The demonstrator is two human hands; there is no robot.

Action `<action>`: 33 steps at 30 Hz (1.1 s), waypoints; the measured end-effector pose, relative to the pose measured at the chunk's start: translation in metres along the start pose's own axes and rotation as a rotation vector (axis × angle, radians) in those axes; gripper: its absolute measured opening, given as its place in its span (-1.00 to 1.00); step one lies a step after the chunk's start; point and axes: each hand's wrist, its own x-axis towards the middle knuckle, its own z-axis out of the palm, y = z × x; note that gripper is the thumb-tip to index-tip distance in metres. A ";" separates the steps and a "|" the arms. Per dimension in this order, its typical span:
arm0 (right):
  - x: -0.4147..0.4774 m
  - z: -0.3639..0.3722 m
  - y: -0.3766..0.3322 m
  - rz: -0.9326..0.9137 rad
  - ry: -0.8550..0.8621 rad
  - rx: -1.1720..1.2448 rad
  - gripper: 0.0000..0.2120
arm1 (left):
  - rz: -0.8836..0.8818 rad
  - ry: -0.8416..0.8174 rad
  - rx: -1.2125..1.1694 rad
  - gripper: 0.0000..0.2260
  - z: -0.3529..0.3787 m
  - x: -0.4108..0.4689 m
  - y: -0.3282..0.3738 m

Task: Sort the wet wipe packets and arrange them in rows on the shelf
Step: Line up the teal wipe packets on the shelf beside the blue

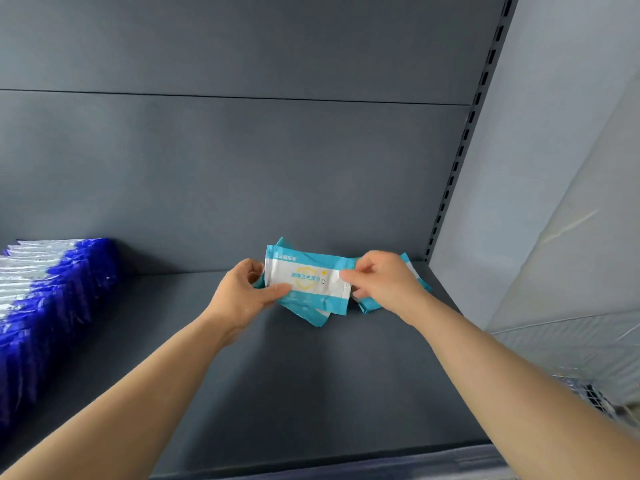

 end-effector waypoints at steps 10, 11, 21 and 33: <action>0.038 -0.056 0.017 0.056 -0.219 -0.641 -0.33 | 0.027 -0.003 0.296 -0.61 -0.023 0.024 0.001; 0.040 -0.057 0.017 0.066 -0.240 -0.652 -0.44 | 0.017 -0.008 0.307 -0.63 -0.023 0.025 0.000; 0.045 -0.091 0.005 0.016 -0.315 -0.575 -0.76 | 0.063 0.103 0.363 -0.66 -0.015 0.035 0.000; 0.046 -0.054 0.011 -0.194 -0.294 -0.456 -0.65 | 0.169 0.173 0.392 -0.69 0.009 0.048 0.002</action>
